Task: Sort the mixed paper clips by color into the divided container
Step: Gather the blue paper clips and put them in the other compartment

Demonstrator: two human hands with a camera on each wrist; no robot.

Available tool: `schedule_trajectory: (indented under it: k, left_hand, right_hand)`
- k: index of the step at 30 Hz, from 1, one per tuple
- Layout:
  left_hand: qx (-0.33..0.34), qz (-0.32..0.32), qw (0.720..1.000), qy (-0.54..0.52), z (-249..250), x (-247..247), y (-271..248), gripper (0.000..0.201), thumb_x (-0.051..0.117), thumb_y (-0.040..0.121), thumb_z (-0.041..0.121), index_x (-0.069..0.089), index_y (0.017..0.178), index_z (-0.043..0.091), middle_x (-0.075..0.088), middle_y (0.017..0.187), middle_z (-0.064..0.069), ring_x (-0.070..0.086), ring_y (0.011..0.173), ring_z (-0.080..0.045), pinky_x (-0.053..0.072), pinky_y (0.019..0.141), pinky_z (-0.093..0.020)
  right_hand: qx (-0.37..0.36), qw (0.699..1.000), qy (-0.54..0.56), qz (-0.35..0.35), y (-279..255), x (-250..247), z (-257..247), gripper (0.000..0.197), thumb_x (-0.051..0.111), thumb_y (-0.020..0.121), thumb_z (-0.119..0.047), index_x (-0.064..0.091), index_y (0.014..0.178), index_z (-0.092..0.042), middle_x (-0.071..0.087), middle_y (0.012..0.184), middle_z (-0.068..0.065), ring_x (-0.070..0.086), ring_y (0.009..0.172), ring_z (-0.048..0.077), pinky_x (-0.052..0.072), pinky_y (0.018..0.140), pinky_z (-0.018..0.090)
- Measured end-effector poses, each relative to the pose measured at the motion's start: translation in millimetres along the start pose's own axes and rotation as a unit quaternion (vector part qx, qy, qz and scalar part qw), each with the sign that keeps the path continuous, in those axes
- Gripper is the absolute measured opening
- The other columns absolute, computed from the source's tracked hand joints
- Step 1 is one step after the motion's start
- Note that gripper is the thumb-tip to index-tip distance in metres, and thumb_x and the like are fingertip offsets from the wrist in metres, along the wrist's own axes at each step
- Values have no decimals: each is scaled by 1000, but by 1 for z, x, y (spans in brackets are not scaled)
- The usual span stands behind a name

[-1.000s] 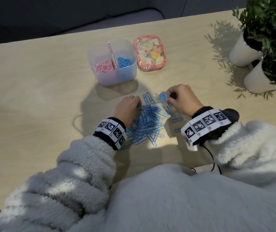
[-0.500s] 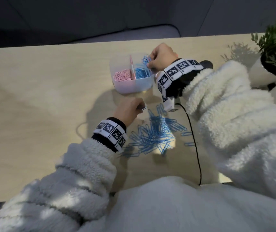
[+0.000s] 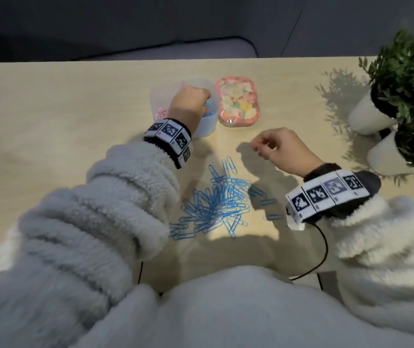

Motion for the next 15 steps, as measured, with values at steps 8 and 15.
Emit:
schedule_trajectory:
  k: [8, 15]
  left_hand:
    - [136, 166, 976, -28, 4, 15, -16, 23, 53, 80, 1, 65, 100, 1, 65, 103, -21, 58, 97, -39, 40, 85, -39]
    - [292, -16, 954, 58, 5, 75, -53, 41, 46, 71, -11, 64, 102, 10, 65, 106, -15, 62, 89, -34, 55, 68, -47]
  right_hand:
    - [45, 979, -135, -144, -84, 24, 74, 47, 80, 60, -13, 56, 100, -12, 50, 90, 4, 48, 86, 22, 39, 75, 32]
    - [20, 989, -120, -83, -82, 48, 92, 62, 82, 62, -22, 53, 116, -16, 42, 98, -6, 49, 98, 26, 37, 86, 32]
Point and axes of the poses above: each hand's wrist, its own y-axis towards the middle knuckle, its own x-axis out of the palm, z = x × y, the point moved 2 cm from there along y, towards the middle knuckle
